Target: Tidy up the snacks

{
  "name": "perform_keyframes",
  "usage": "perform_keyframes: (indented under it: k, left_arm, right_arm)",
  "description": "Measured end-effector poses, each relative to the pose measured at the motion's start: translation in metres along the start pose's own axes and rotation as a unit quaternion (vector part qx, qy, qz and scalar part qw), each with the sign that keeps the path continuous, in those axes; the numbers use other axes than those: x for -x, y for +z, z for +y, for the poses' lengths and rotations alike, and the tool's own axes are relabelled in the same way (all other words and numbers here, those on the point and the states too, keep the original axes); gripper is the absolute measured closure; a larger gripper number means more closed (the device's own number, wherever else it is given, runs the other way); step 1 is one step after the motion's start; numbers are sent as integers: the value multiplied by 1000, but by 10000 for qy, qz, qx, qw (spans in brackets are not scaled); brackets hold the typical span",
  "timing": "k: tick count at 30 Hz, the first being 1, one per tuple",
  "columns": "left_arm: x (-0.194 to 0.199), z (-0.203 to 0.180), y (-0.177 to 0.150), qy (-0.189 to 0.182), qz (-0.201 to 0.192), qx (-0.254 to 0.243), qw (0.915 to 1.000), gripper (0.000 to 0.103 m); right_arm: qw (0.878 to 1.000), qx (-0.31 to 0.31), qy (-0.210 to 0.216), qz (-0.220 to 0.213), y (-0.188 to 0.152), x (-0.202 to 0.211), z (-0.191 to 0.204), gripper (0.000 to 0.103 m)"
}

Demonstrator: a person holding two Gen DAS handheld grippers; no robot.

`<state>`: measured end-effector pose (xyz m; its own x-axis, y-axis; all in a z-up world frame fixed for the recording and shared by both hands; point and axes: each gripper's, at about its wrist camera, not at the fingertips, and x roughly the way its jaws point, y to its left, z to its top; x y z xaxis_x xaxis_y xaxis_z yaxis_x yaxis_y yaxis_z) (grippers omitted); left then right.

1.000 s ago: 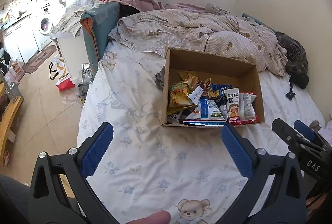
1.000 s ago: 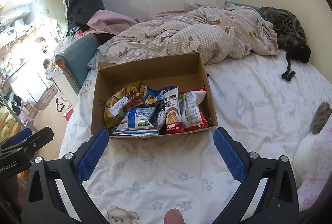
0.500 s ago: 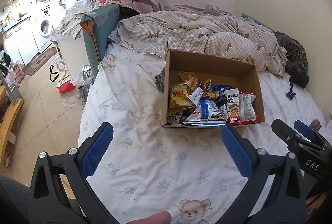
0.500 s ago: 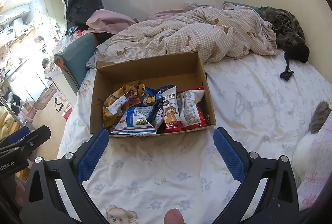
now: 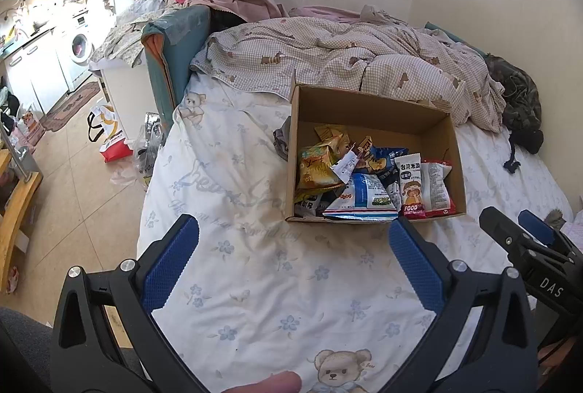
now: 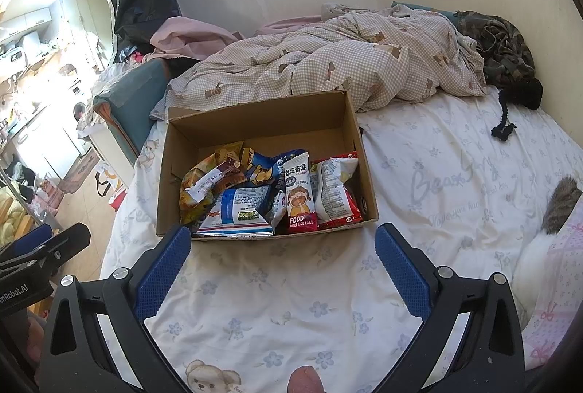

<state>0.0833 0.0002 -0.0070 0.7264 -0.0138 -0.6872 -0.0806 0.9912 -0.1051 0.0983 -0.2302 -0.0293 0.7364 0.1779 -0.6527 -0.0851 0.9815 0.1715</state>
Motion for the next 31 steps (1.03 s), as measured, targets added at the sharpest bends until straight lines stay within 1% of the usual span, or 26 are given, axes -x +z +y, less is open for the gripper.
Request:
perform_keyframes:
  k: [25, 28, 31]
  left_arm:
    - [-5, -1, -5, -84, 79, 28, 9999, 0]
    - [-6, -1, -6, -133, 113, 24, 9998, 0]
    - [-10, -2, -8, -92, 182, -32, 9998, 0]
  right_arm:
    - [10000, 0, 3, 4, 0, 0, 0, 0]
    - [10000, -2, 14, 4, 0, 0, 0, 0]
    - [10000, -13, 32, 9, -2, 1, 0, 0]
